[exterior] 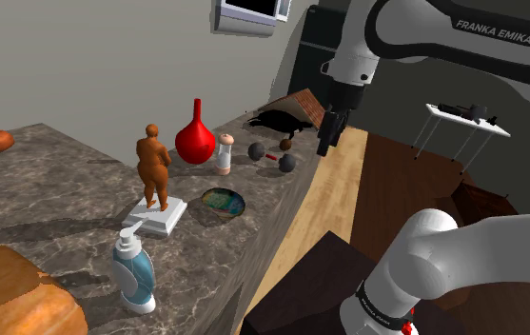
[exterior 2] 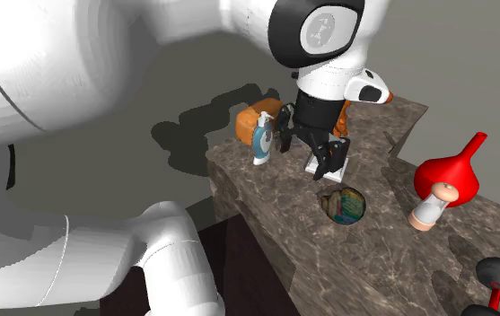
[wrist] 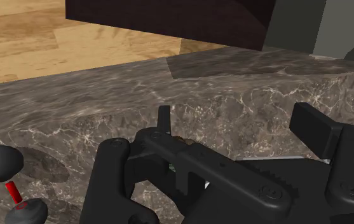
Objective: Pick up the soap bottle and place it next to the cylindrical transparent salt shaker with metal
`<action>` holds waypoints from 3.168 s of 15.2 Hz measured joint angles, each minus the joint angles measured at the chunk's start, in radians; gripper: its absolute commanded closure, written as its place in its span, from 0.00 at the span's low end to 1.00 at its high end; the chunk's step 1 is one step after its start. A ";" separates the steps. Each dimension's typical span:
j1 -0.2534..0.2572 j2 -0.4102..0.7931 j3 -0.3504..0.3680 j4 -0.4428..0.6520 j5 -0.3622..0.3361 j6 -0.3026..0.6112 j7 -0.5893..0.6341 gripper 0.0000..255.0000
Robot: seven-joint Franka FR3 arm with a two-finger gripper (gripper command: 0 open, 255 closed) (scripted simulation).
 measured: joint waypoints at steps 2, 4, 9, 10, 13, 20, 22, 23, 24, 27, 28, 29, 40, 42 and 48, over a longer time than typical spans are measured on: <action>0.004 -0.005 0.009 -0.013 0.009 0.014 0.009 0.00; 0.016 -0.021 0.038 -0.059 0.036 0.066 0.036 0.00; 0.054 -0.033 0.133 -0.157 0.120 0.225 0.118 0.00; 0.061 -0.030 0.151 -0.169 0.134 0.256 0.133 0.00; 0.086 -0.016 0.215 -0.212 0.182 0.360 0.181 0.00; 0.123 0.093 0.379 -0.260 0.267 0.633 0.291 0.00; 0.127 0.146 0.440 -0.251 0.281 0.714 0.335 0.00; 0.122 0.175 0.463 -0.246 0.283 0.756 0.349 0.00; 0.120 0.194 0.483 -0.244 0.283 0.789 0.362 0.00; 0.101 0.279 0.569 -0.224 0.271 0.905 0.427 0.00; 0.088 0.314 0.600 -0.217 0.259 0.949 0.449 0.00; 0.080 0.334 0.633 -0.204 0.247 0.974 0.482 0.00; -0.274 0.777 1.082 -0.020 -0.400 1.238 1.074 0.00; -0.272 0.846 1.076 0.003 -0.537 1.233 1.171 0.00; -0.212 0.945 1.009 0.034 -0.724 1.228 1.300 0.00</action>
